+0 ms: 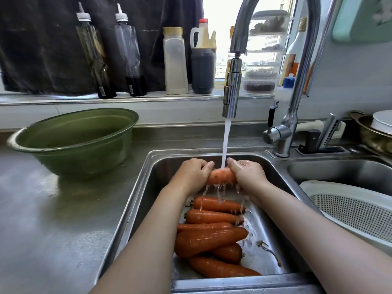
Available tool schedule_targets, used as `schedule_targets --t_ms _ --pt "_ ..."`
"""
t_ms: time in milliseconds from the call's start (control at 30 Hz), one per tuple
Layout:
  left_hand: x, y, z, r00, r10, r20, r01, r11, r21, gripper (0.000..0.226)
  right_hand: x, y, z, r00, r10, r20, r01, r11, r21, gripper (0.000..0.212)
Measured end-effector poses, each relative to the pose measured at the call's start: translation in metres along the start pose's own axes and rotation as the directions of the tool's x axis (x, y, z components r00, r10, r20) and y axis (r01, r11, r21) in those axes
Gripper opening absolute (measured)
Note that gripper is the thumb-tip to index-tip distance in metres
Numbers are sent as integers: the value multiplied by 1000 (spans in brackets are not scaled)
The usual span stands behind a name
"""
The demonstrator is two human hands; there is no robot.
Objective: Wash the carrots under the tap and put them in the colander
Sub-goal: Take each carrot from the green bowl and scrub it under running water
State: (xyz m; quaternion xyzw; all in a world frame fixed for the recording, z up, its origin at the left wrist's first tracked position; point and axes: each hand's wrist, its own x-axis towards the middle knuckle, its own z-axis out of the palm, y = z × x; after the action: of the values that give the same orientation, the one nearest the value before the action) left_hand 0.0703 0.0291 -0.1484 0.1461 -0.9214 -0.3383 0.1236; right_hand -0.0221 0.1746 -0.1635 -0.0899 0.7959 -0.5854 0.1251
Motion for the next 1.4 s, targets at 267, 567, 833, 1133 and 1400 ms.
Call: schedule_targets --t_ms 267,567,833,1133,1400 --pt "1 -8 -1 994 -82 -77 83 997 9 55 -11 -3 -9 954 -59 293 80 995 -60 49" --pt "-1 -10 5 959 19 284 48 973 -225 41 1 3 -9 999 -23 45 26 997 -74 31" --pt "3 -3 15 995 -60 77 74 980 -184 45 2 3 -8 996 -86 36 88 993 -73 36" --pt "4 -4 18 995 -1 101 17 988 -156 34 10 6 -9 999 -11 31 12 998 -57 39" --pt "4 -6 9 957 22 289 52 968 -247 32 14 8 -13 1000 -25 17 26 999 -44 39"
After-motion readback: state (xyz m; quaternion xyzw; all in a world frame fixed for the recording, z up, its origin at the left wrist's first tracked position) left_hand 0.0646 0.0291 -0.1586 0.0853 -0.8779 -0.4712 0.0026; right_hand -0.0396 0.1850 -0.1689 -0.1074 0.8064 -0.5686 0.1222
